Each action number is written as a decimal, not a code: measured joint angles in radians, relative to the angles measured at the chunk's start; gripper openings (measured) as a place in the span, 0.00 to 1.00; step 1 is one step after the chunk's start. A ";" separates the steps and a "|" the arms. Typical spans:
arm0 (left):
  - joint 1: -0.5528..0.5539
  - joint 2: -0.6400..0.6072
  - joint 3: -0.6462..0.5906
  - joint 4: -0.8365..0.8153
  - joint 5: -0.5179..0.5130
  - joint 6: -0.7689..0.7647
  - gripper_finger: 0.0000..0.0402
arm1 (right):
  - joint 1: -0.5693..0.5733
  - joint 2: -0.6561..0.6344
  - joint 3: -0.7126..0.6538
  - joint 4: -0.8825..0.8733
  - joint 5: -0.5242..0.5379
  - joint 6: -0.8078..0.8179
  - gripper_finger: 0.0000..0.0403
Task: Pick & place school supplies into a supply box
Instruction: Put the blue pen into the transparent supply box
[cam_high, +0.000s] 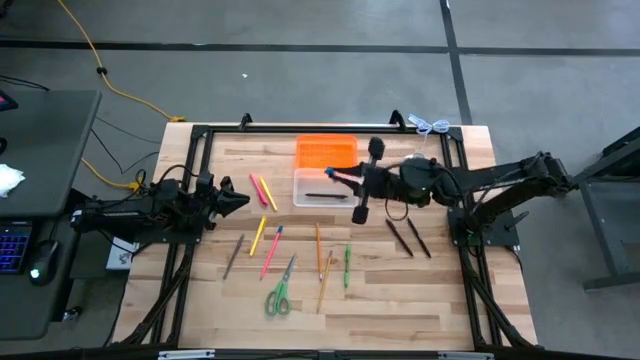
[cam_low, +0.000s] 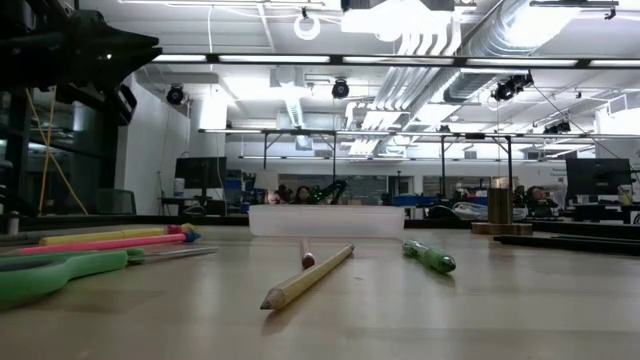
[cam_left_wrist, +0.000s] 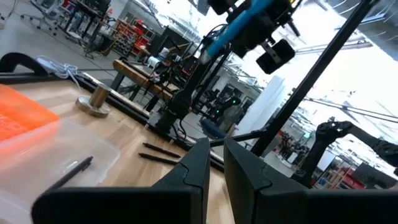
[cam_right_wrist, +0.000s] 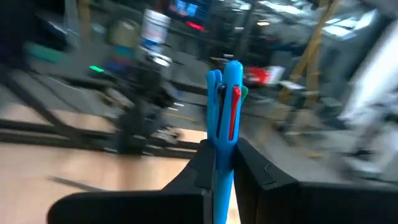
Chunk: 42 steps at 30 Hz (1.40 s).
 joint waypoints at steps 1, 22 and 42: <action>0.000 0.000 0.000 0.010 0.000 0.000 0.19 | -0.011 0.005 0.000 -0.001 -0.044 0.038 0.03; 0.000 0.112 0.000 0.152 0.038 0.076 0.19 | -0.141 0.330 0.000 0.268 -0.622 0.575 0.03; 0.000 0.595 0.236 0.247 0.168 0.306 0.19 | -0.195 0.405 0.000 0.445 -0.637 0.663 0.03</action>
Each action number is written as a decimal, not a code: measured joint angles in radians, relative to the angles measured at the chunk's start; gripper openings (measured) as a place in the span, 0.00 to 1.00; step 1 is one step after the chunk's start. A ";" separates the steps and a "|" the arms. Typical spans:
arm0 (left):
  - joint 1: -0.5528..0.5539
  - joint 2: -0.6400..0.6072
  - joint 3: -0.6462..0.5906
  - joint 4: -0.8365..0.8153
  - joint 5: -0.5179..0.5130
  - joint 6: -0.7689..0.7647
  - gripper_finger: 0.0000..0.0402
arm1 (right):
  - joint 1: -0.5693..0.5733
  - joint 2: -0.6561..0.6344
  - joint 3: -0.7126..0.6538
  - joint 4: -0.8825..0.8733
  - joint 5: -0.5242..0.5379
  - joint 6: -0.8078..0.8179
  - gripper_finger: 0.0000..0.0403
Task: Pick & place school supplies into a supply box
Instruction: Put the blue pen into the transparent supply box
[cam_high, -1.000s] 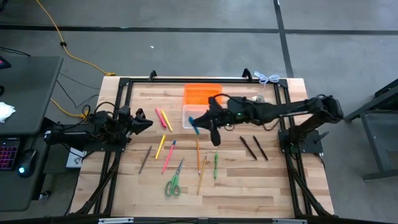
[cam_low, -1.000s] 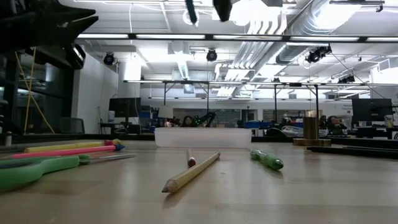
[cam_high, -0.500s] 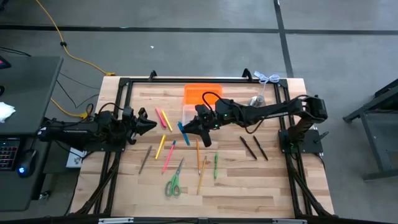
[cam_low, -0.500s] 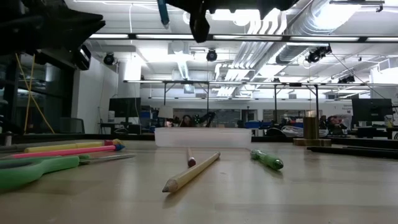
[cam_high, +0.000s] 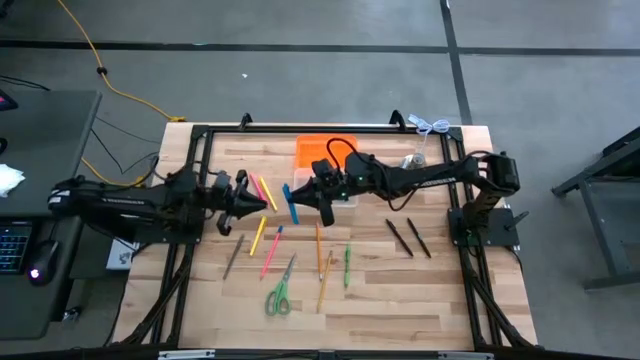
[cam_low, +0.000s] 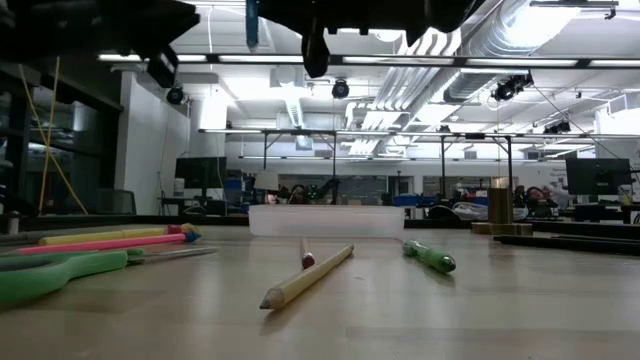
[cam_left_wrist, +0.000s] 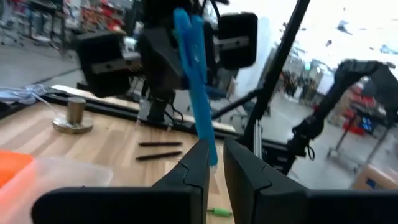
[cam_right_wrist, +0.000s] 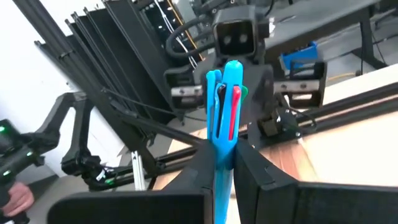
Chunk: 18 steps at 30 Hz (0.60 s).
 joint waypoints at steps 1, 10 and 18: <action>0.000 0.031 0.016 0.000 0.009 0.006 0.19 | 0.000 0.000 0.000 0.008 0.000 0.000 0.03; 0.000 0.271 0.139 0.000 0.093 0.027 0.19 | 0.001 0.000 0.000 0.018 0.000 -0.012 0.03; 0.000 0.391 0.230 0.002 0.153 0.030 0.19 | 0.002 0.000 0.000 -0.011 -0.002 -0.034 0.03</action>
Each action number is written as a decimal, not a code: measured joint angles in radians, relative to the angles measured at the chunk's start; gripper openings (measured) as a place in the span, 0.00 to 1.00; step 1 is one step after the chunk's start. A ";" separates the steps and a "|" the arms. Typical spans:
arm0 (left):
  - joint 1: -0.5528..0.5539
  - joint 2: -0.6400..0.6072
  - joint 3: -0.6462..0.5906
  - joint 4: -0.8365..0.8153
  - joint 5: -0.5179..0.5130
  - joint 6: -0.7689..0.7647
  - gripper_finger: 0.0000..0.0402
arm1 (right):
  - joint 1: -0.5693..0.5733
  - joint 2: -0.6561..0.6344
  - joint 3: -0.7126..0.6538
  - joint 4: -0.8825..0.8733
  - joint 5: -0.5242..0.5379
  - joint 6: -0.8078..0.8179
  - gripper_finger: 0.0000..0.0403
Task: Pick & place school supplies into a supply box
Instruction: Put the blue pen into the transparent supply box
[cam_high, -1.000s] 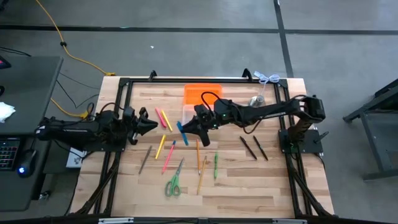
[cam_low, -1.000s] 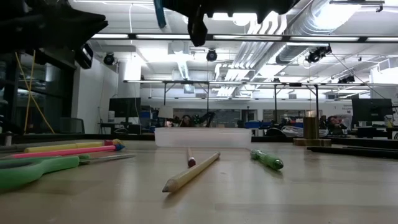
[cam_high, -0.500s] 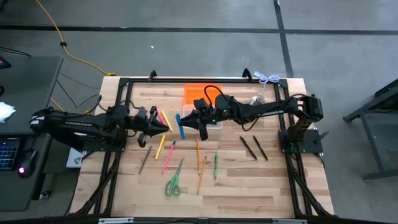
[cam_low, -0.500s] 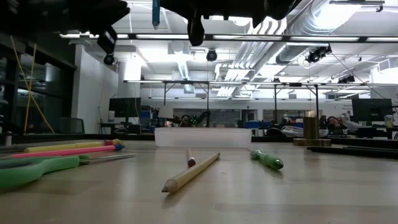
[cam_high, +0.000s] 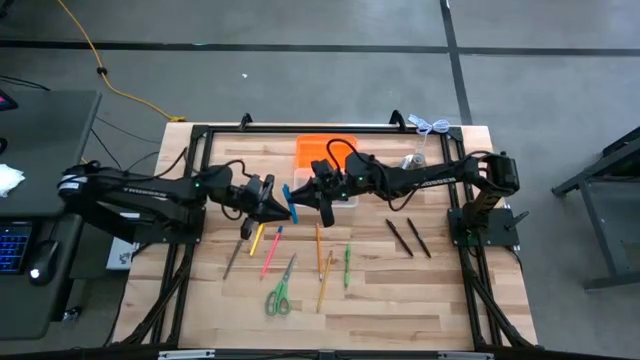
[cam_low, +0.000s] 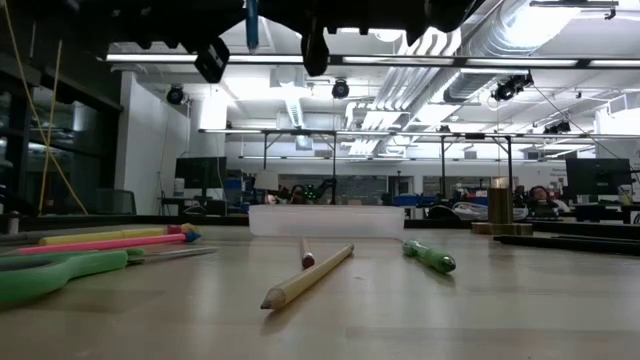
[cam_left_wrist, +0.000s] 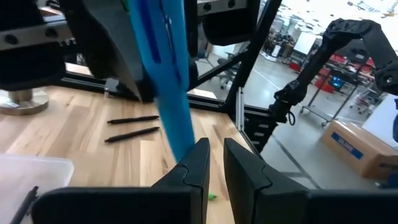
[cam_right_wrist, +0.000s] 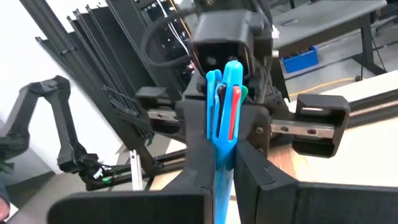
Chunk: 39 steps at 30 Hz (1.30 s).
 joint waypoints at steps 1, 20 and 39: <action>0.000 0.007 0.004 -0.001 0.004 -0.001 0.19 | 0.001 0.000 0.000 -0.003 0.001 -0.006 0.03; 0.000 0.013 0.014 -0.084 0.003 -0.011 0.19 | 0.001 0.000 0.000 -0.021 0.000 -0.049 0.03; 0.001 0.013 0.014 -0.163 -0.027 0.015 0.28 | 0.001 -0.001 0.000 -0.025 0.004 -0.053 0.03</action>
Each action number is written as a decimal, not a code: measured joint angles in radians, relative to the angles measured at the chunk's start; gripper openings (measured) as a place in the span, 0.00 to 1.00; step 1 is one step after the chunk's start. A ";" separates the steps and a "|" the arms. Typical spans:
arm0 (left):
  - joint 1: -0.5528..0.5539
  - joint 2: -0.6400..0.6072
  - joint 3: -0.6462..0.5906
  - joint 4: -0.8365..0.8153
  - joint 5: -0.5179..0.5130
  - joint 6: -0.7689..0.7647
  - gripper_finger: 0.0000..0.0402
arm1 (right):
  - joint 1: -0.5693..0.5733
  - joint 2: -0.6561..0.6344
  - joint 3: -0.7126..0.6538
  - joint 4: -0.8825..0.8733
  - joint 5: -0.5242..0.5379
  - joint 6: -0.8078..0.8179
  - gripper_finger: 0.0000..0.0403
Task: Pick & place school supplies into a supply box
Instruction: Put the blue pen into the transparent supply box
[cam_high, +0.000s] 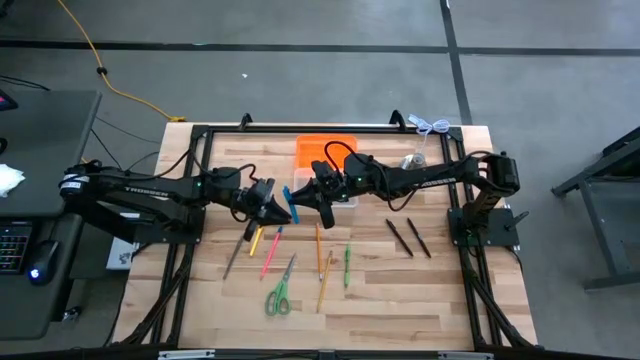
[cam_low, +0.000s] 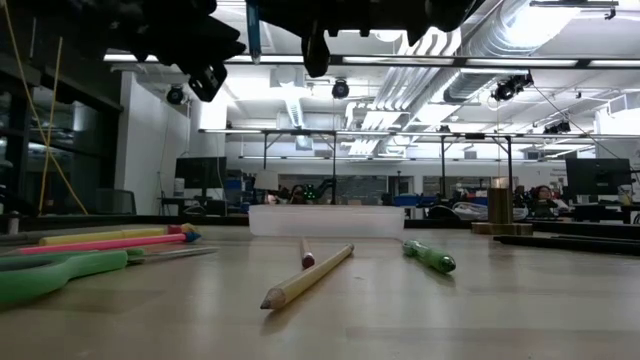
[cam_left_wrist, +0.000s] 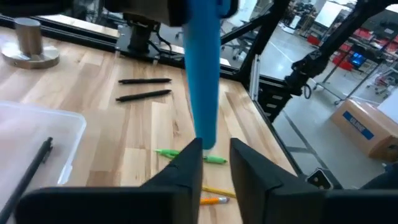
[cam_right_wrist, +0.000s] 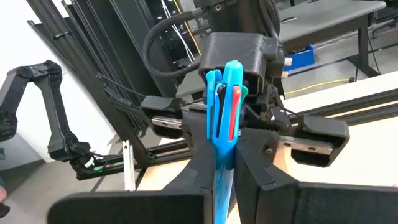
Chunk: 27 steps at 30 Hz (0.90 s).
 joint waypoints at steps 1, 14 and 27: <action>0.000 0.000 0.000 -0.001 -0.020 0.001 0.31 | 0.000 0.000 0.000 0.000 0.005 0.000 0.03; 0.000 0.000 0.000 0.022 -0.138 0.001 0.58 | 0.000 0.000 0.000 0.000 0.079 -0.020 0.03; 0.000 0.000 -0.001 0.104 -0.181 0.001 0.52 | -0.007 0.000 0.000 0.000 0.106 -0.027 0.03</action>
